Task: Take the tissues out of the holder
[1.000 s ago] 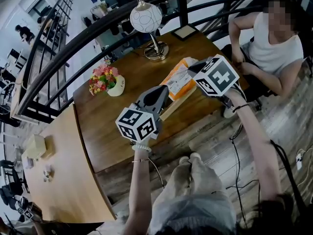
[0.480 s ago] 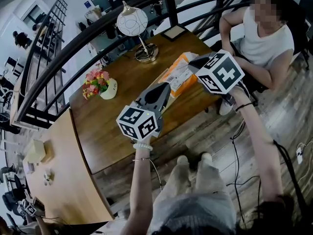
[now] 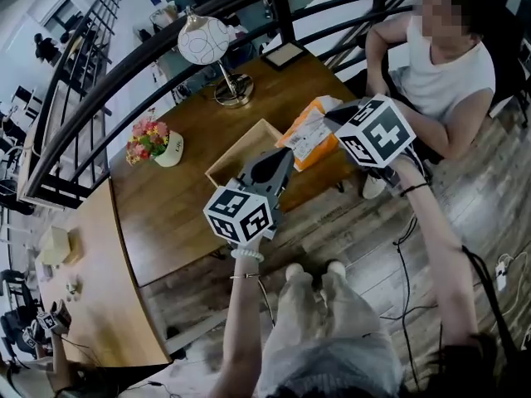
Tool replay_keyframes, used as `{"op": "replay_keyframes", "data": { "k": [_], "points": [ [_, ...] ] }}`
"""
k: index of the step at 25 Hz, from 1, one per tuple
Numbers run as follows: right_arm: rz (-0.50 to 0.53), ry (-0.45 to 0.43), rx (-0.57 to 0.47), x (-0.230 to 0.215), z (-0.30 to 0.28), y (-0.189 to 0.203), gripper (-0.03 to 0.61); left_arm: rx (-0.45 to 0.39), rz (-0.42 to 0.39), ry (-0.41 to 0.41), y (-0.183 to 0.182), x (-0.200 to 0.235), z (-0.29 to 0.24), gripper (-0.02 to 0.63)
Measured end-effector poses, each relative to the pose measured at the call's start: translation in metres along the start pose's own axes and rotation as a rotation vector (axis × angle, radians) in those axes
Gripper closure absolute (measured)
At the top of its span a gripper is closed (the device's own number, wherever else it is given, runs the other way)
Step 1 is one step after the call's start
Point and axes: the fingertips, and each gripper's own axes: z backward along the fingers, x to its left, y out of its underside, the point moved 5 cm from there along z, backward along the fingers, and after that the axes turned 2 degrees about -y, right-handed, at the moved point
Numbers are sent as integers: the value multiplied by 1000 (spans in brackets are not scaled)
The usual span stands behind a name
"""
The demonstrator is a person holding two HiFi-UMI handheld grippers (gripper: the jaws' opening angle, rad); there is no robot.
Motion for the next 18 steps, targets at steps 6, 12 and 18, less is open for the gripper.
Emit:
{"op": "replay_keyframes", "data": {
  "k": [6, 12, 18],
  "points": [
    [-26, -10, 37, -22, -16, 27, 555, 26, 38, -7, 21, -9, -27, 606],
    [-95, -3, 51, -45, -36, 50, 555, 74, 34, 8, 34, -6, -50, 606],
    [-150, 1, 48, -61, -48, 64, 555, 111, 38, 19, 48, -7, -60, 606]
  ]
}}
